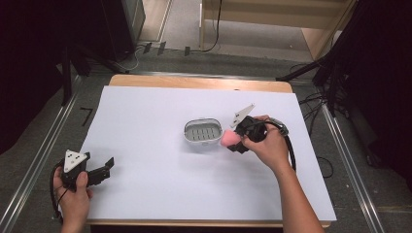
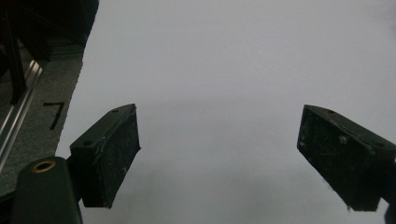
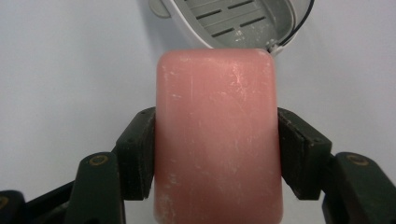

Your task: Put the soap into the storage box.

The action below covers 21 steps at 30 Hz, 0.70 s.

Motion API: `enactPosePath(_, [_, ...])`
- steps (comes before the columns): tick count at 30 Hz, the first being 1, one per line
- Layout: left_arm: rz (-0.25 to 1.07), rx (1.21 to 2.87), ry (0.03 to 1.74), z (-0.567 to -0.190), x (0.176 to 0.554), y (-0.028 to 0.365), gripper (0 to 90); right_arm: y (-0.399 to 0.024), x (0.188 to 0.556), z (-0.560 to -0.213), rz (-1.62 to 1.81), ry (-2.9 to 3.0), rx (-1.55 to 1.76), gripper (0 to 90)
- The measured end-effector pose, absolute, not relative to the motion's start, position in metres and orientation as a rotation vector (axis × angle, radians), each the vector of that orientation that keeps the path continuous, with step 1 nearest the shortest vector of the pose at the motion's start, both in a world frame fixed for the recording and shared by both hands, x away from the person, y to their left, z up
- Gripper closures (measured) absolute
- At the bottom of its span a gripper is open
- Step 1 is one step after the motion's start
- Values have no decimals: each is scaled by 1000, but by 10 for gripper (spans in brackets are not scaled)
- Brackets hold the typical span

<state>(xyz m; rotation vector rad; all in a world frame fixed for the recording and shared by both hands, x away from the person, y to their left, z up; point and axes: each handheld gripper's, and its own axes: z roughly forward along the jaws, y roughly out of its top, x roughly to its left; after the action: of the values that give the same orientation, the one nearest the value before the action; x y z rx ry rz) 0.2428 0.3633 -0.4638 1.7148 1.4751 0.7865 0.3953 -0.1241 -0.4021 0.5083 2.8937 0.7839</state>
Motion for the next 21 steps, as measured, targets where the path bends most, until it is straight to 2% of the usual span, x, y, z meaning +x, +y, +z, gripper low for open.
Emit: enactPosePath(21, [787,1721,1464,-464,242,363,137,-80,414,-390,794,2919,325,384])
